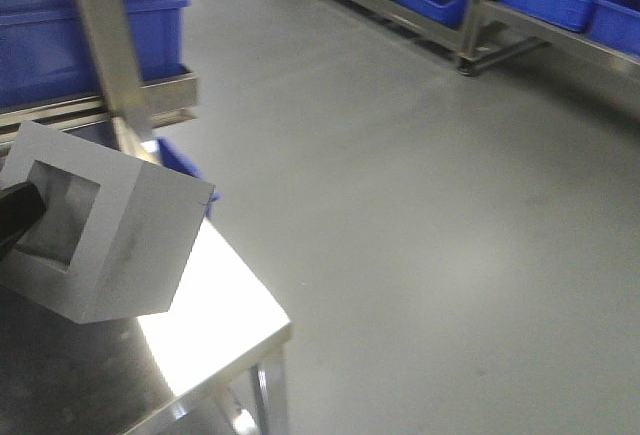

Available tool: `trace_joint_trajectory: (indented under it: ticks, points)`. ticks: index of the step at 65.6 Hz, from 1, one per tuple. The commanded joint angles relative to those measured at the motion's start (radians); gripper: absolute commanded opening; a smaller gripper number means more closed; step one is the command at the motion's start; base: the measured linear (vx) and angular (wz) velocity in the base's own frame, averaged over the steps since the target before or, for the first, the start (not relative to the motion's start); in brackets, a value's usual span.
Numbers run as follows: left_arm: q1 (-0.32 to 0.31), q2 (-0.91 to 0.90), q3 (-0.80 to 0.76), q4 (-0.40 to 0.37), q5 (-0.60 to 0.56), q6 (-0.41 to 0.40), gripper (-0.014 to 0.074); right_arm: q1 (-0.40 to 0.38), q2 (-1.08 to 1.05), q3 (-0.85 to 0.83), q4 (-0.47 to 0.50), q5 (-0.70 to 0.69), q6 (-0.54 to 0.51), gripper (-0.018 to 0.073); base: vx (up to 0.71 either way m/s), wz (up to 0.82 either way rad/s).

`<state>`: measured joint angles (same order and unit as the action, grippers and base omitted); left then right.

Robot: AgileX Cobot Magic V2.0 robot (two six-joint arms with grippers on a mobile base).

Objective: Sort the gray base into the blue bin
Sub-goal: 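Drive the base down the aisle holding the block in the left gripper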

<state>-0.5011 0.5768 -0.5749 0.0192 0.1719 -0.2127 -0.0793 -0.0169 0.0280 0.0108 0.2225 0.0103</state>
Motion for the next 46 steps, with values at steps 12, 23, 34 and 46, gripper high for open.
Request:
trace_joint_trajectory:
  ticks: [12, 23, 34, 46]
  points:
    - [-0.005, -0.002, -0.033, -0.004, -0.11, -0.012, -0.0006, -0.002, 0.003, 0.001, -0.005, -0.074, -0.01, -0.0005, 0.04, -0.56]
    - [-0.005, -0.002, -0.033, -0.004, -0.11, -0.012, -0.0006, -0.002, 0.003, 0.001, -0.005, -0.074, -0.01, -0.0005, 0.06, -0.49]
    - [-0.005, -0.002, -0.033, -0.004, -0.11, -0.012, -0.0006, -0.002, 0.003, 0.001, -0.005, -0.074, -0.01, -0.0005, 0.06, -0.45]
    - [-0.005, -0.002, -0.033, -0.004, -0.11, -0.012, -0.0006, -0.002, 0.003, 0.001, -0.005, -0.074, -0.01, -0.0005, 0.07, -0.45]
